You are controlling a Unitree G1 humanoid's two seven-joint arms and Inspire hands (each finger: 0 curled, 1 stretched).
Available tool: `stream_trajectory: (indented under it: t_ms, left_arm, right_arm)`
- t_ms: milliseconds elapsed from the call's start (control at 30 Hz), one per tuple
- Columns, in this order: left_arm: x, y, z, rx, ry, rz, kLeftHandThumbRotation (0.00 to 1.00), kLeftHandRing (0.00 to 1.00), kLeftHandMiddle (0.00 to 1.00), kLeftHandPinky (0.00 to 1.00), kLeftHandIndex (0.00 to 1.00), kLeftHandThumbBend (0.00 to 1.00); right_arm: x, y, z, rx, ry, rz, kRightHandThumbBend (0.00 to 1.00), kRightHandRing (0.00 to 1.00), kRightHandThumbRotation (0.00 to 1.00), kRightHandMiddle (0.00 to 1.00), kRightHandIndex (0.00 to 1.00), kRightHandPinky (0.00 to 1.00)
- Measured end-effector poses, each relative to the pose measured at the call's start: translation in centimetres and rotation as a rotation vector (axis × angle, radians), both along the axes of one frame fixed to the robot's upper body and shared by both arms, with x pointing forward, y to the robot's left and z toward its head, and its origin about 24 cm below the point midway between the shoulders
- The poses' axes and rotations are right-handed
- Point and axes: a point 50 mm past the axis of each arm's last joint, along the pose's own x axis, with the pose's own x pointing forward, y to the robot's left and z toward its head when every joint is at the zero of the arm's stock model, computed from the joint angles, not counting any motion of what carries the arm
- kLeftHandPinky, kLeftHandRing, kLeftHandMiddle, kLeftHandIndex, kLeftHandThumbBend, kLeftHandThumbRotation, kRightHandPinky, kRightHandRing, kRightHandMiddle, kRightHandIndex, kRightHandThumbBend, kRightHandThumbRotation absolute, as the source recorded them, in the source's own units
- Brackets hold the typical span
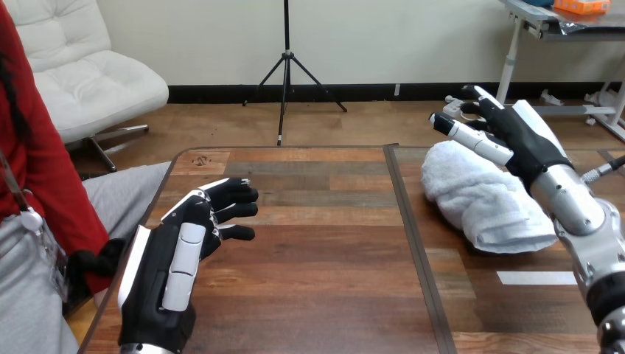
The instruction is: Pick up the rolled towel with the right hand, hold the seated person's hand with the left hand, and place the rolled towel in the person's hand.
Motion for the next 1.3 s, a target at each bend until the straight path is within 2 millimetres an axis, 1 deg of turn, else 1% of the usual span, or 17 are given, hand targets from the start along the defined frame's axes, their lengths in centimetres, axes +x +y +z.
stream_trajectory:
  t_ms: [233, 467, 833, 1067, 1300]
  left_arm:
    - [0.2, 0.0, 0.2, -0.002, -0.013, -0.004, 1.0, 0.71, 0.71, 0.6, 0.69, 0.68]
    - [0.4, 0.1, 0.5, -0.006, -0.033, -0.008, 1.0, 0.71, 0.71, 0.6, 0.69, 0.68]
    - [0.5, 0.3, 0.9, -0.002, -0.062, -0.005, 1.0, 0.71, 0.71, 0.6, 0.69, 0.67]
    - [0.5, 0.4, 0.9, 0.001, -0.065, 0.0, 1.0, 0.71, 0.71, 0.59, 0.68, 0.67]
    - [0.5, 0.4, 0.9, 0.007, -0.065, 0.0, 1.0, 0.71, 0.71, 0.59, 0.66, 0.68]
  right_arm:
    - [0.4, -0.3, 0.0, -0.074, 0.047, -0.037, 1.0, 0.91, 0.77, 0.96, 1.0, 0.74]
    - [0.6, -0.5, -0.1, -0.107, 0.068, -0.064, 1.0, 0.94, 0.73, 0.97, 1.0, 0.74]
    - [0.5, -0.7, -0.8, -0.167, 0.128, -0.1, 1.0, 0.98, 0.69, 0.98, 1.0, 0.81]
    - [0.2, -0.8, -1.5, -0.207, 0.175, -0.116, 1.0, 0.98, 0.7, 0.98, 1.0, 0.84]
    - [0.0, -0.8, -2.2, -0.257, 0.214, -0.125, 1.0, 0.98, 0.68, 0.99, 1.0, 0.86]
